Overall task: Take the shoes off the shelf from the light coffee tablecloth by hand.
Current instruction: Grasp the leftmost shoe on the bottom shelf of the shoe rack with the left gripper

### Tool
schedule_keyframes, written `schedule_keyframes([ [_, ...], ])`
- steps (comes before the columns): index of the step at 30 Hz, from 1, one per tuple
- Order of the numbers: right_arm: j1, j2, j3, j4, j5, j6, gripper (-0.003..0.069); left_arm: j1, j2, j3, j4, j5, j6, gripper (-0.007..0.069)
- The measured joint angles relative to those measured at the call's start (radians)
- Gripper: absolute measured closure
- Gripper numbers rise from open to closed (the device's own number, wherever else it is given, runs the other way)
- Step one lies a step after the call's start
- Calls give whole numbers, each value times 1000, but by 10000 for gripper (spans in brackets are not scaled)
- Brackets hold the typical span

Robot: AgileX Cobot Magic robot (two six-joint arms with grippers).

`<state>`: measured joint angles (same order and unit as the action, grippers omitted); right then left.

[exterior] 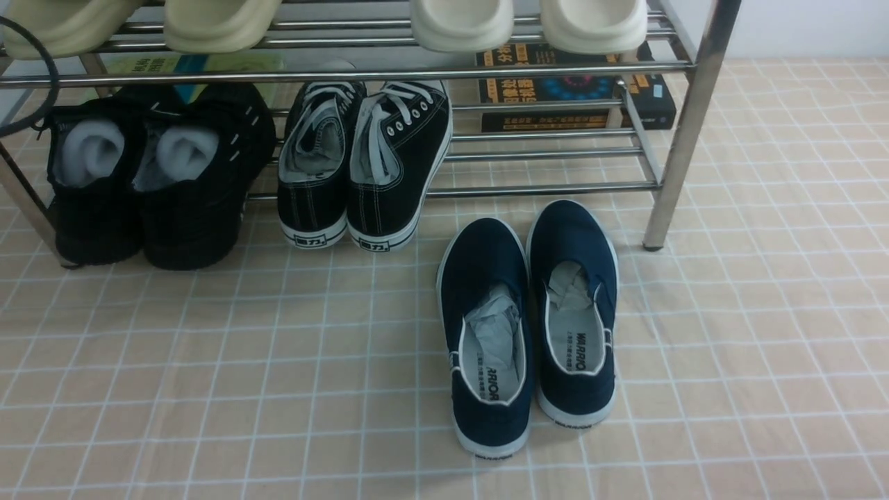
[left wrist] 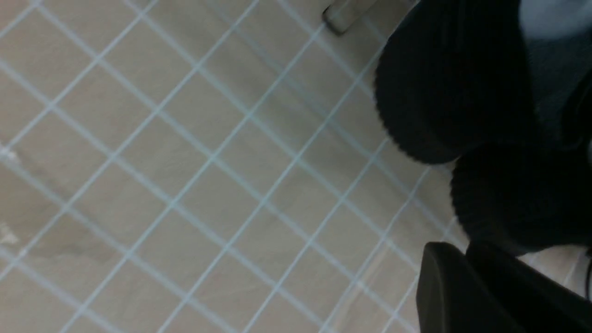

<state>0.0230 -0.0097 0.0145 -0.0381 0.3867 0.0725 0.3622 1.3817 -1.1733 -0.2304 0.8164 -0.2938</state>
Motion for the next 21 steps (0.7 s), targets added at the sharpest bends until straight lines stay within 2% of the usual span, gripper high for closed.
schedule_keyframes([
  [2, 0, 0, 0, 0, 0, 0, 425, 1, 16, 0, -26, -31, -1, 478],
  [5, 0, 0, 0, 0, 0, 0, 421, 1, 74, 0, -135, -127, -5, 328],
  [10, 0, 0, 0, 0, 0, 0, 420, 1, 124, 0, -255, -214, 8, 190],
  [14, 0, 0, 0, 0, 0, 0, 420, 1, 180, 0, -348, -256, 62, 153],
  [21, 0, 0, 0, 0, 0, 0, 420, -31, 271, 0, -479, -366, 214, 147],
])
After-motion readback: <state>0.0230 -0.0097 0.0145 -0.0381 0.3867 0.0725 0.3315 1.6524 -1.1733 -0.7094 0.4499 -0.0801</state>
